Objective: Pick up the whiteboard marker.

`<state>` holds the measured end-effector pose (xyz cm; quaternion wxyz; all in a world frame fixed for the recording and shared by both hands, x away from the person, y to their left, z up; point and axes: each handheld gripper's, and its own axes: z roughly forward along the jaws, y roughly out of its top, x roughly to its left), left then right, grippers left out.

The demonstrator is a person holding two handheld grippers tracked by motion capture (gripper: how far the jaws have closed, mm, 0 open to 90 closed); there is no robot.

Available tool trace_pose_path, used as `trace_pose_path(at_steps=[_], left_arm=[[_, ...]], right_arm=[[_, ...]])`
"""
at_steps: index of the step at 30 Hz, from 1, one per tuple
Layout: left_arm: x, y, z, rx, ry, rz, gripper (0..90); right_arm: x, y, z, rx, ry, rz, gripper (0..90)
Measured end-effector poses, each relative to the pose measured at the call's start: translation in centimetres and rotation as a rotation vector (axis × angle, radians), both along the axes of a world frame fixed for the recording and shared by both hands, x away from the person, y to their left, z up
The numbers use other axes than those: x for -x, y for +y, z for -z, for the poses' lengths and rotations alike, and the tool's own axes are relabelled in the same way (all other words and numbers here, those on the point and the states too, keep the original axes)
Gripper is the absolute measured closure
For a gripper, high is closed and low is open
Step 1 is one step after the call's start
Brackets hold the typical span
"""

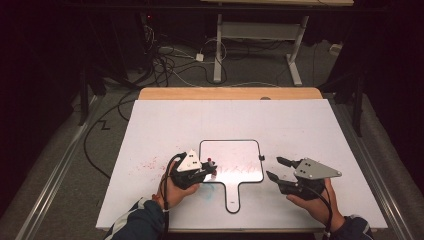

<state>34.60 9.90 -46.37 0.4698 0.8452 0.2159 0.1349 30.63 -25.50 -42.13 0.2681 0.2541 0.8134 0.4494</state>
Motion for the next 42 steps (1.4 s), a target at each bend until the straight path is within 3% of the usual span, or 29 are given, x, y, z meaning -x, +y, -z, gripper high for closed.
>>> trace_pose_path(at_steps=[5,7,11,12,15,19,20,24,28,32,36,39,42], left_arm=[[0.3,1.0,0.3,0.001,0.024,-0.025,78.8],[0.0,0.5,0.2,-0.001,0.029,-0.025,78.8],[-0.6,-2.1,-0.4,-0.043,0.029,0.034,78.8],[-0.9,-3.5,-0.7,-0.056,0.037,0.065,78.8],[-1.1,-4.8,-0.9,-0.079,0.033,0.087,78.8],[-1.4,-7.9,-1.5,-0.127,0.031,0.143,78.8],[-1.6,-8.9,-1.7,-0.131,0.045,0.172,78.8],[-1.5,-11.6,-2.3,-0.184,0.04,0.186,78.8],[-2.2,-11.7,-2.9,-0.237,0.057,0.151,78.8],[-3.0,-9.8,-3.3,-0.272,0.092,0.106,78.8],[-3.0,-8.5,-3.2,-0.253,0.119,0.104,78.8],[-2.4,-9.3,-3.1,-0.248,0.111,0.133,78.8],[-2.0,-11.1,-2.9,-0.239,0.086,0.162,78.8]], right_arm=[[0.1,-1.3,0.5,0.001,0.03,0.023,42.6],[0.0,-1.6,0.7,0.003,0.04,0.03,42.6],[-0.3,-1.5,0.7,-0.008,0.049,0.032,42.4],[-0.4,-1.4,0.7,-0.017,0.055,0.03,41.9],[-0.4,-1.3,0.7,-0.003,0.059,0.029,41.6],[-0.7,-1.4,0.9,0.006,0.073,0.029,40.8],[-0.7,-1.4,0.9,0.006,0.073,0.029,40.8],[-0.8,-1.6,1.0,0.012,0.087,0.048,40.7],[-0.9,-1.9,1.1,0.038,0.096,0.077,40.6],[-0.9,-2.2,1.0,0.058,0.093,0.093,40.1],[-1.0,-2.4,0.8,0.053,0.087,0.111,39.1],[-1.0,-2.4,0.7,0.036,0.083,0.113,38.0],[-1.3,-2.3,0.6,0.036,0.075,0.115,36.8]])
